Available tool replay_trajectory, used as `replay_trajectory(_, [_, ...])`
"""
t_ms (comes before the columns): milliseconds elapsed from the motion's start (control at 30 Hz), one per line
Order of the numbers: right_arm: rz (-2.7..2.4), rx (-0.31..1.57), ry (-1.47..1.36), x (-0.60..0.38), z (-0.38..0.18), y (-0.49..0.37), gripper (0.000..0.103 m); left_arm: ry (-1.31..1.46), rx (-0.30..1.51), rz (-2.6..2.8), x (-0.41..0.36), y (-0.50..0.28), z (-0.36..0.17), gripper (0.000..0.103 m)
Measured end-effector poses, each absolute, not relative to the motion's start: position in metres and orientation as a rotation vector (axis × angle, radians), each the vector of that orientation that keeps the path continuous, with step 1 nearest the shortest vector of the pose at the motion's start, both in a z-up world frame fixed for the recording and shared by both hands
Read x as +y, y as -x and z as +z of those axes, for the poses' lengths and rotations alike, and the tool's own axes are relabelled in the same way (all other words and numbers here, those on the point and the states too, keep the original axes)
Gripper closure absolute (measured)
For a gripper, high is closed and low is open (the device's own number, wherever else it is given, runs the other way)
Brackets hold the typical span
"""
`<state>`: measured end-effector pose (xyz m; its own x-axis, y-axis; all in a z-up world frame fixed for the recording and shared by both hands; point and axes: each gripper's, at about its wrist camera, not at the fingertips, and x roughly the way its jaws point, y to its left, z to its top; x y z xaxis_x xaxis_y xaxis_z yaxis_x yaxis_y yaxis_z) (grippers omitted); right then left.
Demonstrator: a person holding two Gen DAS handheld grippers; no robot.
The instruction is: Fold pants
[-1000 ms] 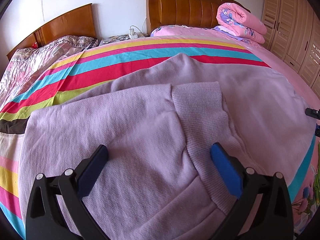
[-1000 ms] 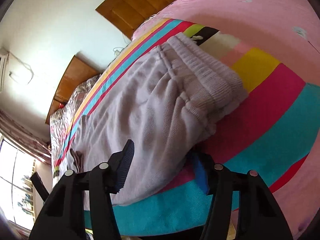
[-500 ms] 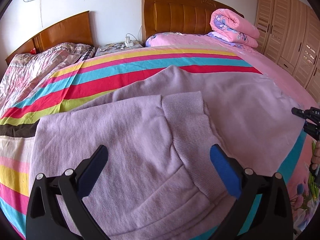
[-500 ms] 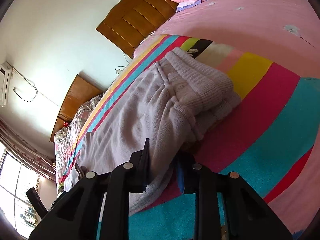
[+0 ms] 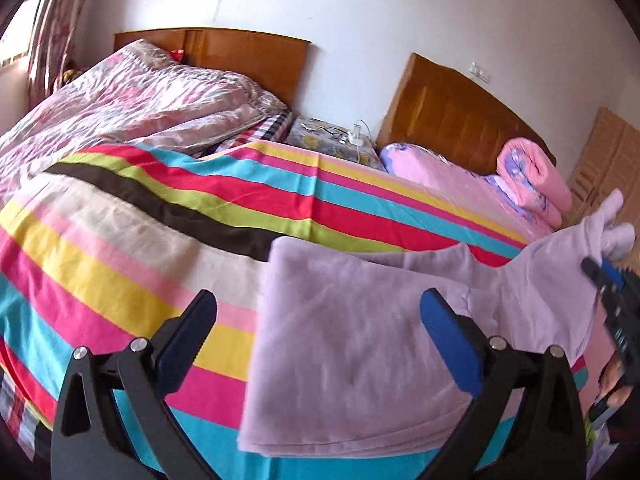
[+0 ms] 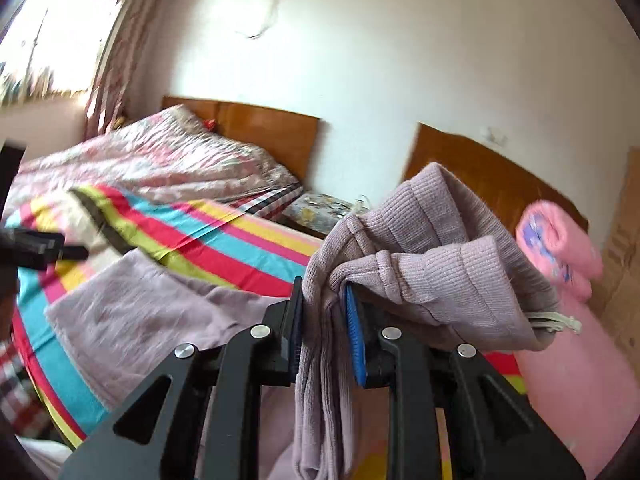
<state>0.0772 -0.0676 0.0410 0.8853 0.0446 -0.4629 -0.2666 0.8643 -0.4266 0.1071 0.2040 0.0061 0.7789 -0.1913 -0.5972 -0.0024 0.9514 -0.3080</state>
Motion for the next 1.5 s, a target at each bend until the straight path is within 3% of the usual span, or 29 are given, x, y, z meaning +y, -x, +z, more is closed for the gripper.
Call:
replay_trajectory(133, [0.386, 0.587, 0.870, 0.024, -0.055, -0.054, 0.082, 0.380, 0.684, -0.069, 0.246, -0.087, 0.002, 0.001])
replay_trajectory(200, [0.362, 0.538, 0.972, 0.035, -0.084, -0.041, 0.083, 0.418, 0.717, -0.133, 0.251, -0.084, -0.006, 0.001])
replay_trajectory(400, [0.328, 0.435, 0.935, 0.024, -0.066, -0.034, 0.084, 0.535, 0.788, -0.376, 0.224, -0.089, -0.020, 0.002])
replay_trajectory(767, [0.295, 0.375, 0.907, 0.020, -0.063, -0.027, 0.084, 0.716, 1.095, -0.641, 0.143, -0.156, -0.065, 0.002])
replay_trajectory(867, [0.316, 0.393, 0.895, 0.018, -0.063, -0.029, 0.083, 0.715, 1.122, -0.635, 0.125, -0.171, -0.077, 0.008])
replay_trajectory(933, [0.343, 0.409, 0.870, 0.012, -0.061, -0.030, 0.074, 0.678, 1.112, -0.589, 0.120, -0.174, -0.077, 0.017])
replay_trajectory(1000, [0.371, 0.418, 0.772, -0.004, -0.049, -0.030, 0.049, 0.657, 1.112, -0.551, 0.121, -0.174, -0.079, 0.038])
replay_trajectory(1067, [0.401, 0.436, 0.604, -0.035, -0.030, -0.029, 0.043, 0.687, 1.111, -0.542, 0.131, -0.174, -0.085, 0.052])
replay_trajectory(1200, [0.361, 0.474, 0.268, -0.119, -0.010, -0.015, 0.029, 0.772, 1.080, -0.583, 0.143, -0.174, -0.096, 0.056])
replay_trajectory(1500, [0.141, 0.684, -0.035, -0.206, -0.060, -0.006, 0.028, 0.736, 1.065, -0.562, 0.142, -0.175, -0.092, 0.056])
